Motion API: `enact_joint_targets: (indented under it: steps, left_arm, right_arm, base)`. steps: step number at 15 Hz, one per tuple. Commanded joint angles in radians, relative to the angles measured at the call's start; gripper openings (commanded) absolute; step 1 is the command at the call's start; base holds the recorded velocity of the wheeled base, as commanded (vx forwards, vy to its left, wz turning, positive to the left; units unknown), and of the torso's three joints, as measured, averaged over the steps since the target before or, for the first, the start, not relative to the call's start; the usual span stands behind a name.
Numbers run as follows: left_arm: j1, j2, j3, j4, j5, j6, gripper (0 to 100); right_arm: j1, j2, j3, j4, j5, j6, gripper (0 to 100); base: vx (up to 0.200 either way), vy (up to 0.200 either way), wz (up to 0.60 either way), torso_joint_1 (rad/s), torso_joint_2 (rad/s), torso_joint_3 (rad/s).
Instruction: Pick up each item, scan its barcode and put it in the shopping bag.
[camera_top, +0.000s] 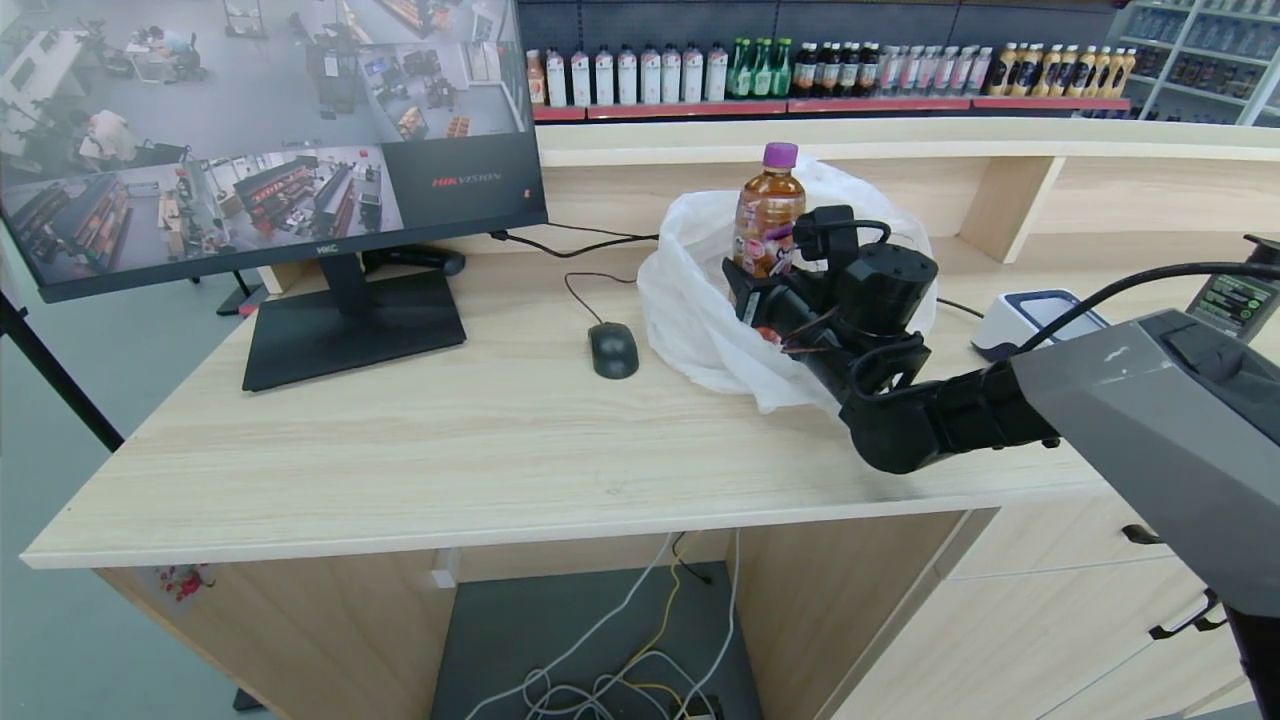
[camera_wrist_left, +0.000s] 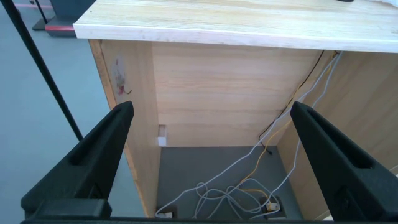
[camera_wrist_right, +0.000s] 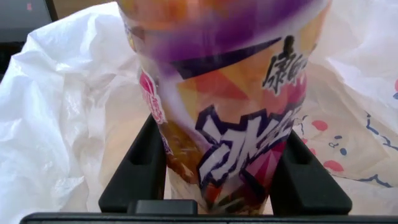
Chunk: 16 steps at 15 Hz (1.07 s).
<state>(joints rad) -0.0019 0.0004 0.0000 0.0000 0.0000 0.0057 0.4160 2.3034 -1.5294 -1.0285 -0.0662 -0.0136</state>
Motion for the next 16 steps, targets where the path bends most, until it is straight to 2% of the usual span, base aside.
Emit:
enact_joint_targets:
  steps: [1,13,14,16]
  left_arm:
    - [0.0,0.0,0.0,0.0,0.0,0.0,100]
    - [0.0,0.0,0.0,0.0,0.0,0.0,100]
    - [0.0,0.0,0.0,0.0,0.0,0.0,100]
    - [0.0,0.0,0.0,0.0,0.0,0.0,100]
  right_arm:
    - [0.001,-0.001,0.02,-0.004,0.0,0.0,0]
    - [0.0,-0.006,0.002,-0.005,0.005,0.001,0]
    - [-0.003,-0.016,0.009,-0.005,0.006,0.0,100]
    - [0.0,-0.024,0.003,-0.007,0.008,0.001,100]
  base:
    - [0.0,0.0,0.0,0.0,0.0,0.0]
    - [0.0,0.0,0.0,0.0,0.0,0.0]
    - [0.0,0.0,0.0,0.0,0.0,0.0]
    - [0.0,0.0,0.0,0.0,0.0,0.0]
